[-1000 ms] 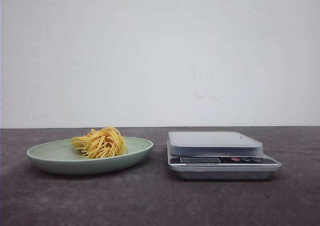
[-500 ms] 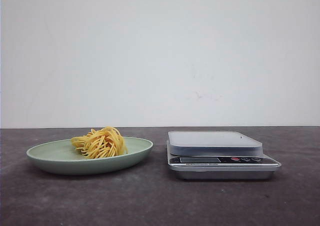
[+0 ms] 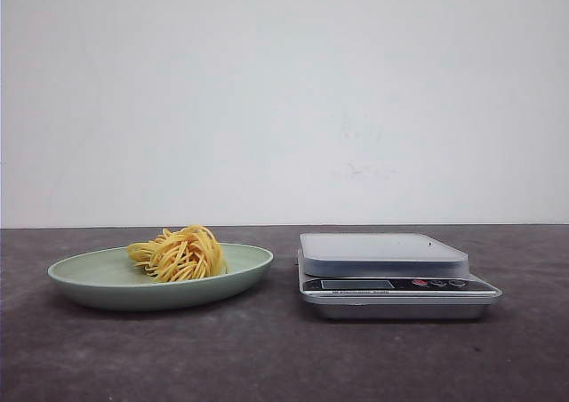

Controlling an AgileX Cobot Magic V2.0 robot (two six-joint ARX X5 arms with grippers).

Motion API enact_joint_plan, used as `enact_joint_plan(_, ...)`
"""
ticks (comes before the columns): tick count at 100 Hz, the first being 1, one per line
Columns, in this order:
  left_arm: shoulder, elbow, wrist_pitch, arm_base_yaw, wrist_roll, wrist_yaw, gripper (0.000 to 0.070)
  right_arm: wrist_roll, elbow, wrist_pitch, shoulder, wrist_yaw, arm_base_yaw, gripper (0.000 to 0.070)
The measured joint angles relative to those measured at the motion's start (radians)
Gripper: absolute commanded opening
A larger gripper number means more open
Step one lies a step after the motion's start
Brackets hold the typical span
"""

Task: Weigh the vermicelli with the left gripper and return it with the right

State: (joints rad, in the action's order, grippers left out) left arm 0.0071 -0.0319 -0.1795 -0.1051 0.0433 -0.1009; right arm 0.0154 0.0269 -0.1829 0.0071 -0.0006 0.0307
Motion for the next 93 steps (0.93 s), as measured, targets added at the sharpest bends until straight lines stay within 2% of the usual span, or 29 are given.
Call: enact_joint_plan(93, 0.0, 0.0, 0.0, 0.0, 0.0, 0.0, 0.0013, 0.0, 0.0, 0.014, 0.0, 0.0, 0.0, 0.0007)
